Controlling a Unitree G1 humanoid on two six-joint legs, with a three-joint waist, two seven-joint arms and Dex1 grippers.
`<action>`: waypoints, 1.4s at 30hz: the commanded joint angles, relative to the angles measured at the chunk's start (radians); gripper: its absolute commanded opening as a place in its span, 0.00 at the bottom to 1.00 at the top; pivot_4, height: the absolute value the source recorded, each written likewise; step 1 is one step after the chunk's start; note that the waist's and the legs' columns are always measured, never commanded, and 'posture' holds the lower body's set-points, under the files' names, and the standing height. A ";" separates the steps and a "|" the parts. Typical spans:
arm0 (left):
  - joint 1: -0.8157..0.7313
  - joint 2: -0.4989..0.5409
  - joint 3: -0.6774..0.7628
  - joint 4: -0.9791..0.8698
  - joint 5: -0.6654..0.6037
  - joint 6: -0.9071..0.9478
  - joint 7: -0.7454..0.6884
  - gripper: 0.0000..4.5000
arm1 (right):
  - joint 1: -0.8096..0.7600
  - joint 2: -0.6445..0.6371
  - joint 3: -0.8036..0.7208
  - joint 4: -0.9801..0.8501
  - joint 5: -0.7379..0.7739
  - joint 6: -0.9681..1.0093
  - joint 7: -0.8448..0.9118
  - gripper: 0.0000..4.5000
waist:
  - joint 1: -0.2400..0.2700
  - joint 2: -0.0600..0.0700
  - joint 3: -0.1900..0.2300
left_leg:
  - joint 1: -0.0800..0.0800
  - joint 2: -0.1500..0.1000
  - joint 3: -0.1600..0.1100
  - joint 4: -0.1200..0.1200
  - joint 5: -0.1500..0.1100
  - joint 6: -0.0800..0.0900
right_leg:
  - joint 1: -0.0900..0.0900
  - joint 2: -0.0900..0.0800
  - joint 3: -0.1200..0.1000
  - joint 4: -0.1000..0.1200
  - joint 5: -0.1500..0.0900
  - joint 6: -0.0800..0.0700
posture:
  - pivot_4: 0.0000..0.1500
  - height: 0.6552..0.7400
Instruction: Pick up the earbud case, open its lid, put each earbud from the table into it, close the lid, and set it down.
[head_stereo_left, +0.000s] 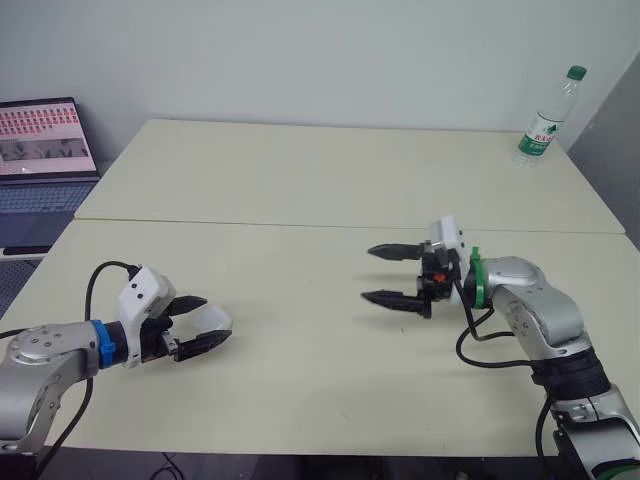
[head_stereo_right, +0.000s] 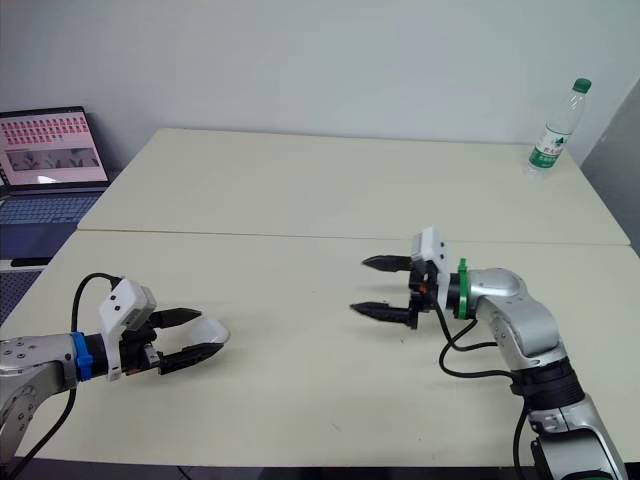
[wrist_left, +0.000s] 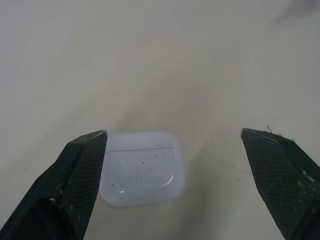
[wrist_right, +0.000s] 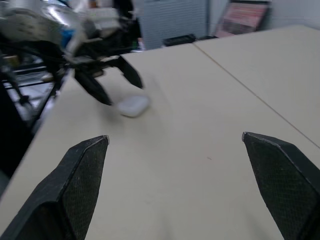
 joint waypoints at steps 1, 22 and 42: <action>-0.023 0.006 -0.043 0.049 0.065 -0.065 -0.020 1.00 | -0.035 -0.005 0.010 -0.067 0.033 0.032 0.026 1.00 | 0.002 0.000 0.000 | 0.000 0.000 0.001 0.000 0.000 0.000 | 0.000 0.000 0.000 0.000 0.000 0.000 | 1.00 1.00; -0.111 -0.098 -0.052 0.088 0.129 -0.244 0.029 0.62 | -0.083 0.016 -0.010 -0.044 0.016 0.126 -0.062 1.00 | 0.012 0.000 0.000 | 0.000 0.000 0.001 0.000 0.000 0.000 | 0.000 -0.001 0.000 0.000 0.000 0.000 | 1.00 1.00; -0.424 -0.239 -0.223 0.197 0.566 -1.230 0.290 0.62 | -0.289 0.449 -0.088 0.080 0.149 0.593 -0.565 1.00 | 0.013 -0.002 -0.001 | -0.006 0.000 0.001 0.000 -0.001 0.000 | -0.005 -0.002 -0.001 0.000 0.001 0.000 | 1.00 1.00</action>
